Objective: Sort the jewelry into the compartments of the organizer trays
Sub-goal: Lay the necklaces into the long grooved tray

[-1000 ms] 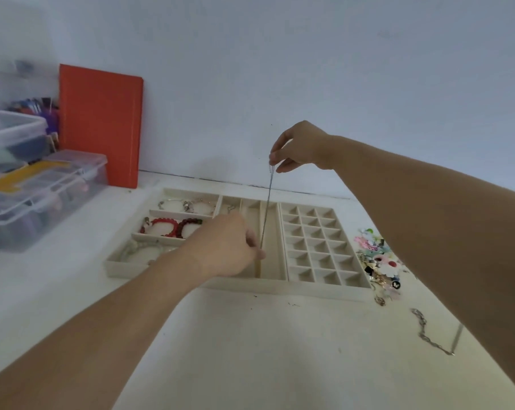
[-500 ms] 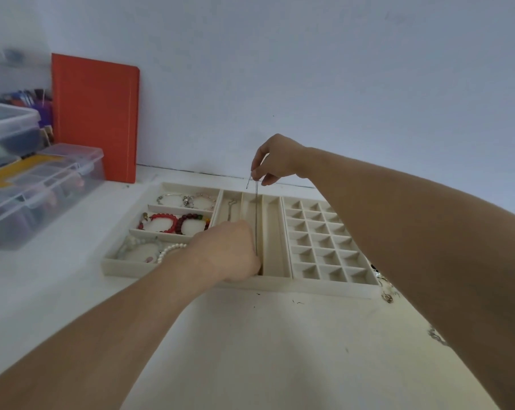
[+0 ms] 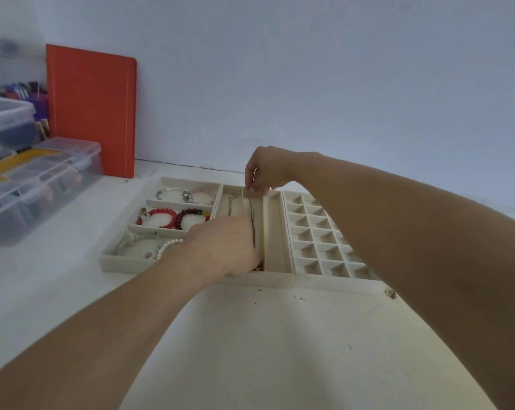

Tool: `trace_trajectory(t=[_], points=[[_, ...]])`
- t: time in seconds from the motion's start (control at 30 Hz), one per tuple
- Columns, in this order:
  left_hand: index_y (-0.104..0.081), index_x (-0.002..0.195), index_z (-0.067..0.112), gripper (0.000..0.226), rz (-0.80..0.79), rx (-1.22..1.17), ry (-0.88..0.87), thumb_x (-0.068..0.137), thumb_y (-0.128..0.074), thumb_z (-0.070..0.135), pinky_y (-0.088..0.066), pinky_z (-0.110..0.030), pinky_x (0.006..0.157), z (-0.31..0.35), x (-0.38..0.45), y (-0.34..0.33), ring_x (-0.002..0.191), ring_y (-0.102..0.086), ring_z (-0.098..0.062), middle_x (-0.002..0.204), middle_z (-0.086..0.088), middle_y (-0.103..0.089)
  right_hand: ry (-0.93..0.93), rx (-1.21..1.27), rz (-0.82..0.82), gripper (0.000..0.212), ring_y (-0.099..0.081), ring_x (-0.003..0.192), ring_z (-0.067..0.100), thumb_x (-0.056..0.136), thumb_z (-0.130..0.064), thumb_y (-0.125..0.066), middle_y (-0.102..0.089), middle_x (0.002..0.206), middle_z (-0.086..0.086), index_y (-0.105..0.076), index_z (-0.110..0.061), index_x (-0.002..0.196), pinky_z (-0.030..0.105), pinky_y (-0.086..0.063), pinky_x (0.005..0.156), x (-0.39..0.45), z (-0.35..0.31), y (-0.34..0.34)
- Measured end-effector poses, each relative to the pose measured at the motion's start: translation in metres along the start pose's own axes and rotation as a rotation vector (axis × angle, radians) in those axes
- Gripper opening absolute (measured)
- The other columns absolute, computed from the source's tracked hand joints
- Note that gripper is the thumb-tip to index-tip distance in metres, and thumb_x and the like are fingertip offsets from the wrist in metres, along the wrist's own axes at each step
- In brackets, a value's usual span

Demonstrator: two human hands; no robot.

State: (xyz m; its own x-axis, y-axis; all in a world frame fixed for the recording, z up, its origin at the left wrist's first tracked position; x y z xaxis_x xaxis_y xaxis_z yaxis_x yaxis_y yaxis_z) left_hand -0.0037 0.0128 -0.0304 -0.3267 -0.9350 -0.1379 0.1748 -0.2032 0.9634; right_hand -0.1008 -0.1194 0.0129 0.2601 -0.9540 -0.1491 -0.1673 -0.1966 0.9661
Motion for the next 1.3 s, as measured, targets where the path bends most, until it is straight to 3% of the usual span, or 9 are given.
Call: trace_trajectory(t=[0.1, 0.23, 0.43, 0.6, 0.77, 1.07, 1.3], points=[[-0.054, 0.067, 0.020, 0.020, 0.023, 0.004, 0.006, 0.084, -0.064, 0.026, -0.047, -0.029, 0.065, 0.000, 0.000, 0.001, 0.072, -0.061, -0.019, 0.066, 0.003, -0.056, -0.008, -0.087, 0.046, 0.012, -0.073, 0.073, 0.010, 0.081, -0.013, -0.073, -0.070, 0.065, -0.013, -0.078, -0.023, 0.083, 0.027, -0.057, 0.072, 0.003, 0.000, -0.001], [-0.048, 0.064, 0.022, 0.025, 0.069, 0.039, 0.011, 0.082, -0.065, 0.027, -0.046, -0.029, 0.065, 0.001, -0.003, 0.004, 0.071, -0.060, -0.018, 0.066, 0.004, -0.055, -0.024, -0.170, 0.105, 0.017, -0.070, 0.081, 0.015, 0.077, -0.011, -0.076, -0.071, 0.078, -0.011, -0.079, -0.028, 0.079, 0.035, -0.060, 0.078, 0.007, -0.001, -0.004], [-0.048, 0.069, 0.021, 0.023, 0.079, 0.071, 0.037, 0.081, -0.066, 0.026, -0.044, -0.029, 0.064, 0.001, -0.004, 0.005, 0.070, -0.056, -0.016, 0.071, 0.003, -0.056, -0.003, -0.292, 0.137, 0.021, -0.068, 0.079, 0.020, 0.081, -0.010, -0.074, -0.069, 0.086, -0.006, -0.080, -0.027, 0.090, 0.030, -0.056, 0.071, 0.008, -0.005, -0.008], [-0.049, 0.067, 0.019, 0.024, 0.075, 0.054, 0.045, 0.081, -0.067, 0.025, -0.046, -0.029, 0.063, 0.001, -0.005, 0.004, 0.069, -0.058, -0.018, 0.069, 0.001, -0.056, 0.024, -0.373, 0.149, 0.022, -0.062, 0.079, 0.023, 0.085, -0.012, -0.070, -0.053, 0.081, -0.007, -0.077, -0.029, 0.098, 0.029, -0.046, 0.068, 0.009, -0.009, -0.013], [-0.055, 0.067, 0.018, 0.020, 0.073, 0.044, 0.044, 0.079, -0.069, 0.025, -0.054, -0.031, 0.069, 0.000, -0.004, 0.005, 0.070, -0.061, -0.018, 0.068, 0.001, -0.059, 0.025, -0.381, 0.159, 0.026, -0.063, 0.081, 0.024, 0.084, -0.009, -0.067, -0.055, 0.084, -0.006, -0.078, -0.029, 0.098, 0.030, -0.048, 0.070, 0.011, -0.008, -0.015], [-0.054, 0.068, 0.017, 0.020, 0.071, 0.029, 0.052, 0.079, -0.069, 0.023, -0.047, -0.028, 0.060, 0.001, -0.005, 0.005, 0.067, -0.059, -0.016, 0.068, 0.001, -0.059, 0.019, -0.378, 0.231, 0.021, -0.066, 0.084, 0.026, 0.082, -0.018, -0.068, -0.064, 0.102, 0.001, -0.077, -0.031, 0.096, 0.034, -0.055, 0.078, 0.012, -0.008, -0.012], [-0.055, 0.070, 0.017, 0.018, 0.064, 0.018, 0.049, 0.079, -0.068, 0.023, -0.046, -0.028, 0.060, 0.001, -0.006, 0.005, 0.068, -0.058, -0.016, 0.069, 0.001, -0.059, -0.017, -0.337, 0.278, 0.011, -0.063, 0.084, 0.023, 0.085, -0.022, -0.069, -0.057, 0.088, -0.004, -0.075, -0.028, 0.092, 0.030, -0.043, 0.069, 0.010, 0.000, -0.002]])
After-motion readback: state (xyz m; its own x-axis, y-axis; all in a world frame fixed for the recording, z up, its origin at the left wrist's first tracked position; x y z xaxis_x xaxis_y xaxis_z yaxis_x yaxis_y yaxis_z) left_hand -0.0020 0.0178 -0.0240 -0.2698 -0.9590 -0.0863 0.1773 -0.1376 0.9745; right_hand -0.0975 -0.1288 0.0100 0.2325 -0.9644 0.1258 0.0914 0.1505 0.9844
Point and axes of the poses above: each hand's wrist, its own x-axis towards the middle knuckle, its own y-axis out of the back of the hand, z = x × y, the point moved 9 cm from there along x, towards the middle knuckle
